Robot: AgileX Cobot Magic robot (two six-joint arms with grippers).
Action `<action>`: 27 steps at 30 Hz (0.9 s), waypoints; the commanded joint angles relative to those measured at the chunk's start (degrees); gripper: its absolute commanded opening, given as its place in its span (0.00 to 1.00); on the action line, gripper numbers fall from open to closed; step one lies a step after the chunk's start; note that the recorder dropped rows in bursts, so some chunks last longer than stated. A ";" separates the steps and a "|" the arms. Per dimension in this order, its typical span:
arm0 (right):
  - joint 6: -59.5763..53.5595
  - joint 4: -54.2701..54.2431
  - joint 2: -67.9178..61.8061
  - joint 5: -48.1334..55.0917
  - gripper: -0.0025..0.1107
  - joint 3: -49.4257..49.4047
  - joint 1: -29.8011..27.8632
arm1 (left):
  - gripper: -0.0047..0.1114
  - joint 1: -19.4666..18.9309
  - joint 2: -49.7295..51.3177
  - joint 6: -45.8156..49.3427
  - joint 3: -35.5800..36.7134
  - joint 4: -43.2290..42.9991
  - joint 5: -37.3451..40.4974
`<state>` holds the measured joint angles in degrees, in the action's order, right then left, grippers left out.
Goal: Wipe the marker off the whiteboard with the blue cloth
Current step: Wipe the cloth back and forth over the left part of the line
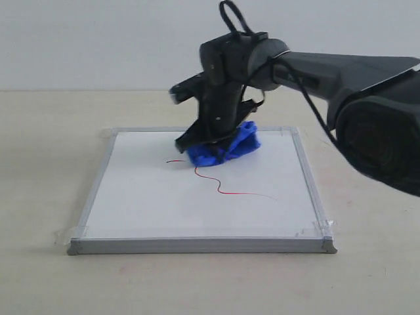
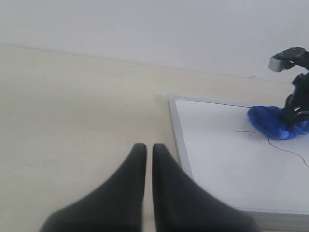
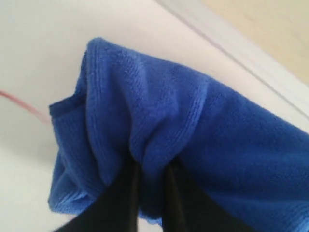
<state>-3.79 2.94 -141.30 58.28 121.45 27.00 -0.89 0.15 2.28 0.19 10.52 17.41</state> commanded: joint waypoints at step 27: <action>-7.65 -13.05 -1.15 -7.75 0.02 -0.79 4.51 | 0.08 -0.17 -0.15 0.36 -0.19 -0.04 -0.85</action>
<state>-0.82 -2.88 -141.79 48.89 121.12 28.60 -0.89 0.15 2.28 0.19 10.52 17.41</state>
